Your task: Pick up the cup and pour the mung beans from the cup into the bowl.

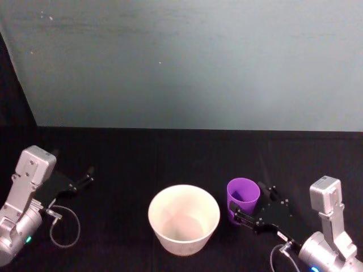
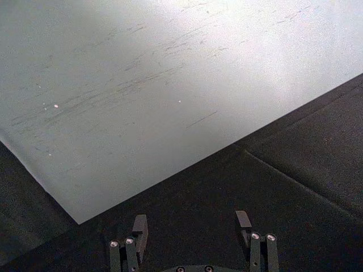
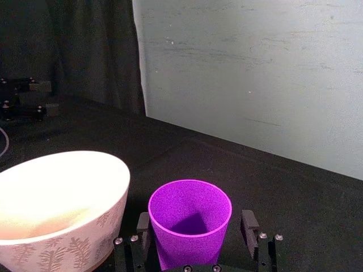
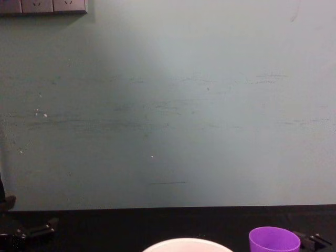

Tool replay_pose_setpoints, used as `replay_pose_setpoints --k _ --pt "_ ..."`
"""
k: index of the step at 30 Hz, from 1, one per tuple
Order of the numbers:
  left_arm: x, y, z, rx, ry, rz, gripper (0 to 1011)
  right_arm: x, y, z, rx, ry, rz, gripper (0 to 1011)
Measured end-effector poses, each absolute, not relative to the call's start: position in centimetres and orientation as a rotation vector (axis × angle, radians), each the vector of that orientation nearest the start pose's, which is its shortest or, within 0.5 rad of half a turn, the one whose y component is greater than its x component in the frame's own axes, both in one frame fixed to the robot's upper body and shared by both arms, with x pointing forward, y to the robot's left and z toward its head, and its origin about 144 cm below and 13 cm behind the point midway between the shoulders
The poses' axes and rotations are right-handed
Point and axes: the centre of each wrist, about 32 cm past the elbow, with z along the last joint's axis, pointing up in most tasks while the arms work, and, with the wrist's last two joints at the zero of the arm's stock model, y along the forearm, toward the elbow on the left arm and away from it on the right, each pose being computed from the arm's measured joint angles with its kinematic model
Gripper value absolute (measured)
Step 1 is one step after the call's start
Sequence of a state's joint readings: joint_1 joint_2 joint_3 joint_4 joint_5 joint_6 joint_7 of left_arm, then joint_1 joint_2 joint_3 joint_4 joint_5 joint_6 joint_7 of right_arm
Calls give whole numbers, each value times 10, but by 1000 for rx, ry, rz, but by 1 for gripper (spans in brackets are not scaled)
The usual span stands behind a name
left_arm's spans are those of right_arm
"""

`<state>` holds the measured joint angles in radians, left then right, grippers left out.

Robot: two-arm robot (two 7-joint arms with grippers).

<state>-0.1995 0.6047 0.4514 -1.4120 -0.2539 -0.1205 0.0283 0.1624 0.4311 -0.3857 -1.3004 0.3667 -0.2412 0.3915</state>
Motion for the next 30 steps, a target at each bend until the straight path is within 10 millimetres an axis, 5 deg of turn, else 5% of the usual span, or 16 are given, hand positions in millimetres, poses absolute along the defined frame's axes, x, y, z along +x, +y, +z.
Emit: replay_pose_setpoints --k 30 --pt "489 310 1140 304 -285 1248 1003 495 -272 1099 -86 -52 -893 1002"
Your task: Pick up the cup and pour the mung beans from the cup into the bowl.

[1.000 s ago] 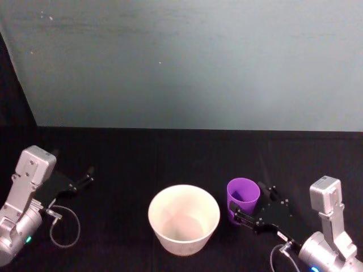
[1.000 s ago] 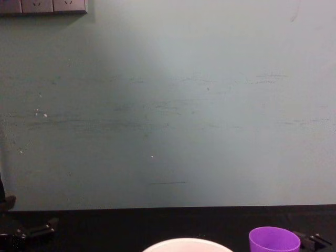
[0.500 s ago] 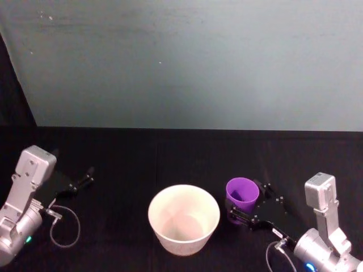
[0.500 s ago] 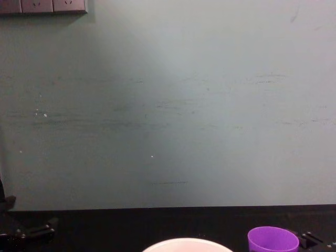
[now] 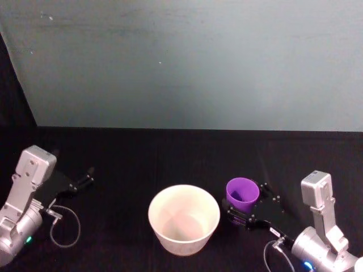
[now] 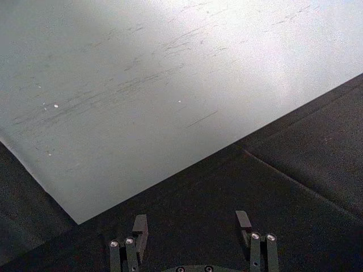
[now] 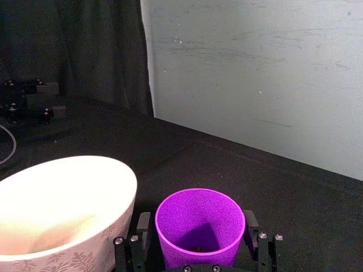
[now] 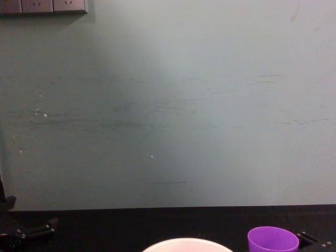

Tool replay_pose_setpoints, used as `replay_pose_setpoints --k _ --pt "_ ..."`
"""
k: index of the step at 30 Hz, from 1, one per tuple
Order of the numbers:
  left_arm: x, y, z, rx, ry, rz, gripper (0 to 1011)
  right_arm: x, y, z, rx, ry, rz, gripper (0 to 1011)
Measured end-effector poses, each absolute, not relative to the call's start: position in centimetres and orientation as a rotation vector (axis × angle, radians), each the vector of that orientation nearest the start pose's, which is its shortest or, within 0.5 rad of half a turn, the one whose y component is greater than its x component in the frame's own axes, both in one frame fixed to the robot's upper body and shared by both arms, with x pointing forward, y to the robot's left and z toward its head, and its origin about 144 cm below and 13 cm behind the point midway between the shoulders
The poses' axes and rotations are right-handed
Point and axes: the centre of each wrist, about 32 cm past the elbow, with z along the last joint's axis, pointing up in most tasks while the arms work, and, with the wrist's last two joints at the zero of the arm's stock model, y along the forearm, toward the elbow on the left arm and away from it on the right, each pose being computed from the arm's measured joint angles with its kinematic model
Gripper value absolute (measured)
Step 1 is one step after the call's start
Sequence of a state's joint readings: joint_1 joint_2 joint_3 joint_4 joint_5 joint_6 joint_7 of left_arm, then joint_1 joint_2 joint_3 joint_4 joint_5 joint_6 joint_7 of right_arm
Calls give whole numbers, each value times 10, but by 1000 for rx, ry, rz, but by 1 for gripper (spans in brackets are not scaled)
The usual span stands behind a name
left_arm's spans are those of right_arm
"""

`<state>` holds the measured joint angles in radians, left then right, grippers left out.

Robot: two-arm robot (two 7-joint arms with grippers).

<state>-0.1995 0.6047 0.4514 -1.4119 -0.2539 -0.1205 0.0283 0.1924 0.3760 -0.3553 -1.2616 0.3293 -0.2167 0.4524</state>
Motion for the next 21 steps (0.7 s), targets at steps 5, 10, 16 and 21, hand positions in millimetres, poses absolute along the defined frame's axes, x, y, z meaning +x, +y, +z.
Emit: replay_pose_setpoints --k 5,10,16,21 --pt "489 310 1140 304 -285 1248 1004 495 -272 1099 -86 -52 -893 1003" --pt "489 310 1140 304 -285 1248 1004 494 -272 1099 -86 -52 -893 999" --pt "489 310 1140 304 -285 1248 1004 494 -272 1099 -86 -52 -893 872" --pt "489 310 1140 304 -285 1248 1003 494 -272 1099 -86 -52 -893 776"
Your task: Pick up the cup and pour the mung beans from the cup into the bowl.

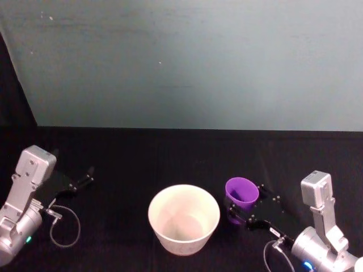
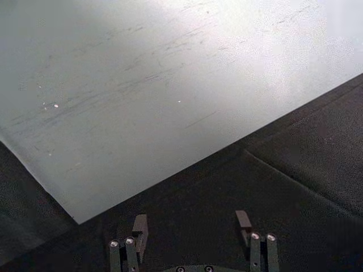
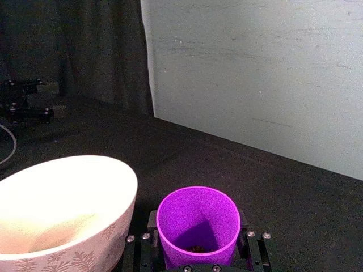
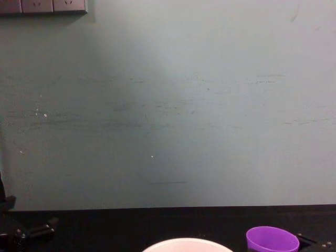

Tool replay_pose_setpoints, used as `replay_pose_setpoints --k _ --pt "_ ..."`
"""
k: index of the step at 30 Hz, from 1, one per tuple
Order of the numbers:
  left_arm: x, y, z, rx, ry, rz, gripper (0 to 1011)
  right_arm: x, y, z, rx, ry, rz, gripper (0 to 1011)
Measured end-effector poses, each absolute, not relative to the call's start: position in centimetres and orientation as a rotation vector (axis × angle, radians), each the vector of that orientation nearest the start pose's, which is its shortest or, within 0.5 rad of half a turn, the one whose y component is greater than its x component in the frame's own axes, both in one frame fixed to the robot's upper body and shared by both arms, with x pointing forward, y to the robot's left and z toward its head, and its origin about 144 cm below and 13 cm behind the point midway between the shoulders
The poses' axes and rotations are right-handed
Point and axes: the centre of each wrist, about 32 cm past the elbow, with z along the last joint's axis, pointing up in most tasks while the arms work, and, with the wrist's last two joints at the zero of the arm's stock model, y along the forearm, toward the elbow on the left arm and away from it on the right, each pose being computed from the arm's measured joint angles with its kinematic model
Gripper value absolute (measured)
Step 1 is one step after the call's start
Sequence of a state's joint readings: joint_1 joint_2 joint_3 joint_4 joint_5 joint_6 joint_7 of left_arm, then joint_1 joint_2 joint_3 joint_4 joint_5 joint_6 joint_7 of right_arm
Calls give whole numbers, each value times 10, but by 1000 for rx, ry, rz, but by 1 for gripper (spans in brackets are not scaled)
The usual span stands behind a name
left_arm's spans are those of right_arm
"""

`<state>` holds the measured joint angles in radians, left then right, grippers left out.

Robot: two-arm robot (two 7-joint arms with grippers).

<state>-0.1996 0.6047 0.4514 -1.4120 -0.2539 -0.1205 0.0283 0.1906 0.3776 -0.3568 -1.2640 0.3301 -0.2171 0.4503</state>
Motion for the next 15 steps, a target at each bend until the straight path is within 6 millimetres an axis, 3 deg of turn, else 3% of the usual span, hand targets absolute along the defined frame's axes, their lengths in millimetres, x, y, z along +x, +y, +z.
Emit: replay_pose_setpoints --k 15 --pt "489 310 1140 304 -285 1248 1003 493 -273 1103 -77 -56 -904 718"
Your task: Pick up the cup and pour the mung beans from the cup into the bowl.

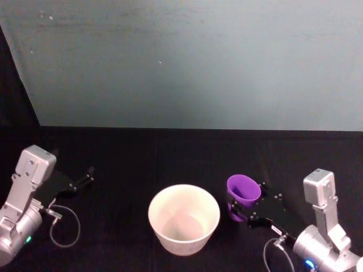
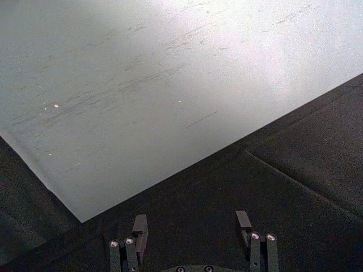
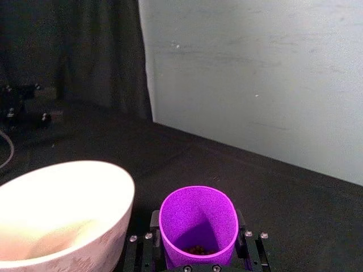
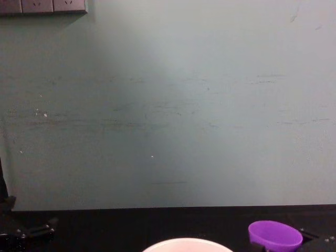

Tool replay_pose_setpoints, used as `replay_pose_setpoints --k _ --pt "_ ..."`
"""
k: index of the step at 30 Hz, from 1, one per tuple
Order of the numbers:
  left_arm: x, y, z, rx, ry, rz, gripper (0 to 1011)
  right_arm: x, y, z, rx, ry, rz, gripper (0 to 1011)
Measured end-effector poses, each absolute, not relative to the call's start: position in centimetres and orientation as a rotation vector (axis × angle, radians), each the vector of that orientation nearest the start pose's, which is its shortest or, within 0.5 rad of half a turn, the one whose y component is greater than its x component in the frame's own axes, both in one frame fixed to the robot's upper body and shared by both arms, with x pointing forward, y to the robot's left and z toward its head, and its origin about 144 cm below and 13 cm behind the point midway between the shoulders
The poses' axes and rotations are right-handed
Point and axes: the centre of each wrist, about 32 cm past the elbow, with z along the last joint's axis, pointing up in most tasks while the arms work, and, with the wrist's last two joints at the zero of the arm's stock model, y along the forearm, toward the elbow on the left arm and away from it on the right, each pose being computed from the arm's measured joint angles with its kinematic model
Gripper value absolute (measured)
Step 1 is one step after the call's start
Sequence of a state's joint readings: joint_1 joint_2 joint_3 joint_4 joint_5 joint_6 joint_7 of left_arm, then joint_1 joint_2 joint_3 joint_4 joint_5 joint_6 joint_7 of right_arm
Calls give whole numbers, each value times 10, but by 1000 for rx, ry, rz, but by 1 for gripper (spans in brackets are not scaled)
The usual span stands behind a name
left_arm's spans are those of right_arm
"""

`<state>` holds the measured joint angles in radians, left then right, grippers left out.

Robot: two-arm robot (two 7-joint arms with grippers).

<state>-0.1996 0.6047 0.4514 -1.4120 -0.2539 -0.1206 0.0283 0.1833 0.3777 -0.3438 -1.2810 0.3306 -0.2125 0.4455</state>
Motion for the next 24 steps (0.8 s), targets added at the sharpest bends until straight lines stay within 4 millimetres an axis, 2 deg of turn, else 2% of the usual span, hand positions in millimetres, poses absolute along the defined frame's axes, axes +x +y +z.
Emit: replay_pose_setpoints --k 8,13,24 --pt "489 310 1140 305 -285 1248 1003 494 -279 1120 -33 -50 -928 718" --pt "489 310 1140 304 -285 1248 1003 493 -287 1151 -1 -79 -925 718" --pt "489 310 1140 304 -285 1248 1004 495 -300 1193 4 -82 -923 718"
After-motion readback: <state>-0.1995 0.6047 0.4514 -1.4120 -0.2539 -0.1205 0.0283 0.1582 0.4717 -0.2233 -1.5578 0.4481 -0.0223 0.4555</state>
